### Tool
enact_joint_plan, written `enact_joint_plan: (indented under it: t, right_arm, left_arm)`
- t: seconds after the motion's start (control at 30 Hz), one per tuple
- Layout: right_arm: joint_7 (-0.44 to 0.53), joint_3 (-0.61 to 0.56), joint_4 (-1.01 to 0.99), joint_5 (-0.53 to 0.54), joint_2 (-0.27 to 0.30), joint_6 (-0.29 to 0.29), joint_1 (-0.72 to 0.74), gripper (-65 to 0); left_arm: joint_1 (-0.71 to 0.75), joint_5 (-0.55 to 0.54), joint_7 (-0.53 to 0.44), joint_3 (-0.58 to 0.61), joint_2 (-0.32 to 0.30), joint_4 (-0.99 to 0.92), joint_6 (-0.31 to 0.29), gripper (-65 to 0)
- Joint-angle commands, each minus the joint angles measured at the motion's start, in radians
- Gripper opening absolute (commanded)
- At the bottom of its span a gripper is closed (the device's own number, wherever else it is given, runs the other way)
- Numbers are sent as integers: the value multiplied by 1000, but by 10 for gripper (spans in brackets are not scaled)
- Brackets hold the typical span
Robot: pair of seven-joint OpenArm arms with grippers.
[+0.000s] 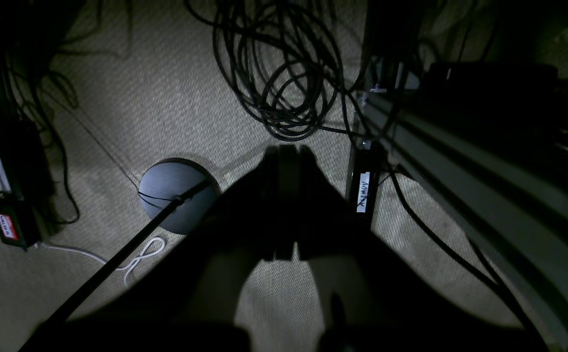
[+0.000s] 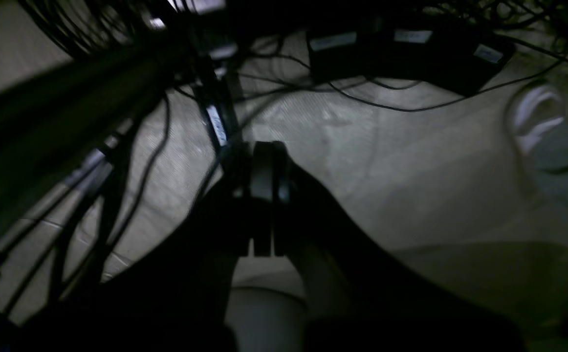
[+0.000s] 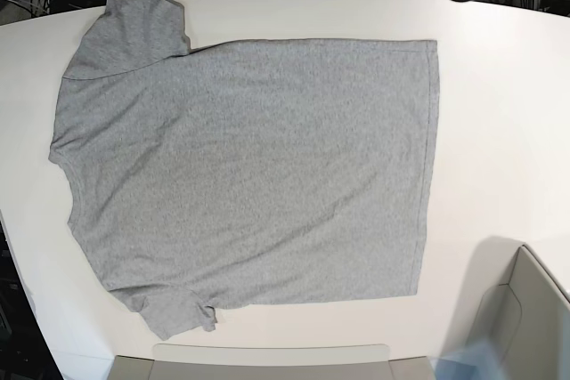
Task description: Fold the T-shirt properly
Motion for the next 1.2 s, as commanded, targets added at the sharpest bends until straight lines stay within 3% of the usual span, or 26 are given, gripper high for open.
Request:
enact_joint_plan:
  t: [0.0,0.17,0.33,0.47,0.6,0.83,1.03,1.17]
  right_arm:
    - [7,-2,4,-17,-1,2,4,-649]
    - [7,-2,4,-100,-4,2,4,-648]
    - [1,-2,6,-107,1,2,-10,-648]
    - [4,-2,9,-107,4,2,-33,-648]
    - [7,-2,35,-107,43,2,-73,-649]
    - [1,-2,408,-107,111,2,-318,-649]
    - [3,-2,753,-104,175,1,-558,-649]
    - [3,11,937,-101,195,-4,-694,-649]
  left_arm:
    - [2,2,-3,4,0,2,2,-649]
    - [2,3,-7,-2,-22,0,2,-649]
    - [29,0,-11,-4,-29,13,1,-649]
    - [87,0,3,-6,-23,131,1,-649]
    - [185,0,23,-6,-31,267,1,-649]
    - [366,-1,24,-4,-72,513,1,-649]
    - [539,-1,133,-6,-109,801,1,-649]
    - [658,-1,171,-75,-126,998,1,-649]
